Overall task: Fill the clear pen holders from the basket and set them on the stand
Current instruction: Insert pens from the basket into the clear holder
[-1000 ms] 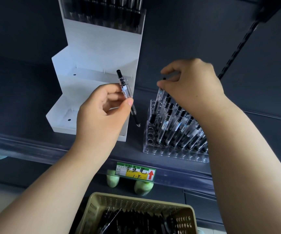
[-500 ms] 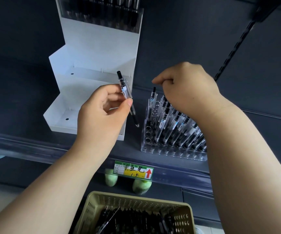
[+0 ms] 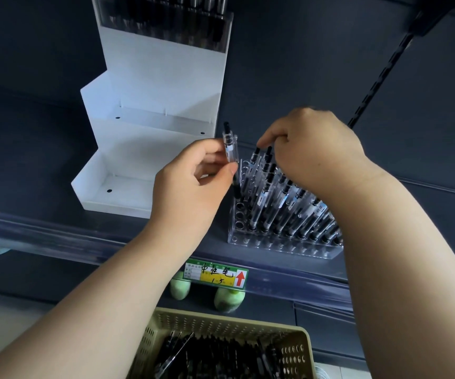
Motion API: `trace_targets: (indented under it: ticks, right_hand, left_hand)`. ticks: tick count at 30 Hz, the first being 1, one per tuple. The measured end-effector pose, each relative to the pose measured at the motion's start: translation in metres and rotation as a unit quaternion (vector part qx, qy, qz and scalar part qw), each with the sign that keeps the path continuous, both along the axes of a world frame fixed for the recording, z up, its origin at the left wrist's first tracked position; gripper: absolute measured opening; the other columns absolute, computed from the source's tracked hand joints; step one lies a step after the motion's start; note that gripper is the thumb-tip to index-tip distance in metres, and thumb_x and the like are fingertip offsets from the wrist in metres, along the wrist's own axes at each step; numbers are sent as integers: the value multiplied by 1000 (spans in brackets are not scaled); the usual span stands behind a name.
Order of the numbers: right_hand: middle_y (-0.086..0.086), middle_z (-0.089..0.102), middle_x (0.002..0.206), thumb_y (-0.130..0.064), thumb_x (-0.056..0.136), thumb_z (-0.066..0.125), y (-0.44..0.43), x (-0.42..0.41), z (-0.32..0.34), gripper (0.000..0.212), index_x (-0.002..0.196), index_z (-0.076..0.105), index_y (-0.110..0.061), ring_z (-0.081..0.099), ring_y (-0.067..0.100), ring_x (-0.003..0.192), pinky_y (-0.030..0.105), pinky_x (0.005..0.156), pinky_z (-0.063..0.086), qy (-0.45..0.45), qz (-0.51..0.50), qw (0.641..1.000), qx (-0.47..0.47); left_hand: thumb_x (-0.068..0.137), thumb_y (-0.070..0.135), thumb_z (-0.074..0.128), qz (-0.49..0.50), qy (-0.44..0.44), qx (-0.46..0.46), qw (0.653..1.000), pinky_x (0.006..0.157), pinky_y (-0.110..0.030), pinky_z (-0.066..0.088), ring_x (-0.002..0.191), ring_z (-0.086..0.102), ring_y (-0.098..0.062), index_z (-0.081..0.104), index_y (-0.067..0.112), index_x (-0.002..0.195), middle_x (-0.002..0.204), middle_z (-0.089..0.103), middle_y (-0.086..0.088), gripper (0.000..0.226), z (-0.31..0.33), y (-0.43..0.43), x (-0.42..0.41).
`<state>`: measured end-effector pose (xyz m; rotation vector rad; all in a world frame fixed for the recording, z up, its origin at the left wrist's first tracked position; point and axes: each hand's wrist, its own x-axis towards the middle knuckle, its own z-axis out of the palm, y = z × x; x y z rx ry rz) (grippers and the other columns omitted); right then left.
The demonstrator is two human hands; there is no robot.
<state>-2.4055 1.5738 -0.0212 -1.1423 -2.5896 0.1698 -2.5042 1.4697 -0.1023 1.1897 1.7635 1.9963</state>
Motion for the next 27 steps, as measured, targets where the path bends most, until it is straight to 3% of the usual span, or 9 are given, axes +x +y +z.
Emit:
trace_targets:
  ticks: [4,6,9,14,18,23,27]
  right_hand:
    - [-4,60,113,-7,85,39,0,3,-1,44,101,67,-37,50,16,73,25,62,40,12,16,1000,9]
    - [-3,60,117,-10,86,38,0,5,0,42,103,67,-36,49,16,73,26,64,39,25,21,999,16]
    - [-3,62,104,-11,86,37,-1,6,0,41,101,68,-34,36,5,53,22,55,31,38,22,999,8]
    - [-7,56,88,-11,87,37,0,7,0,41,100,68,-33,31,2,51,18,48,27,40,16,999,-1]
    - [-14,44,65,-10,87,37,1,5,-2,41,100,68,-33,31,4,48,19,47,26,42,17,999,-8]
    - [-17,40,61,-9,86,37,2,3,-4,42,98,68,-33,31,4,48,19,47,27,45,16,999,-13]
    - [-17,41,61,-9,86,37,2,3,-6,41,98,68,-34,32,3,48,19,46,26,44,16,999,-13]
  left_hand:
    - [80,3,69,-7,18,-3,1000,72,-6,46,78,65,0,66,22,94,85,69,9,23,-3,6,4]
    - [80,3,69,-2,30,-10,999,72,-6,47,77,64,0,65,22,94,84,68,10,24,-5,10,4]
    - [79,5,70,17,80,-26,996,73,-5,47,75,63,5,62,30,92,80,64,21,30,-7,16,4]
    - [77,9,74,31,123,-66,990,70,-1,45,69,59,13,68,18,96,73,59,26,21,-15,25,3]
    - [78,13,73,21,155,-122,980,70,-1,44,67,59,6,70,15,97,72,60,20,19,-20,28,3]
    - [83,17,69,7,174,-177,969,66,6,37,65,52,12,68,17,101,73,56,21,18,-25,33,3]
    - [84,20,68,12,189,-196,962,64,6,36,66,53,4,67,17,100,74,56,18,17,-24,35,2]
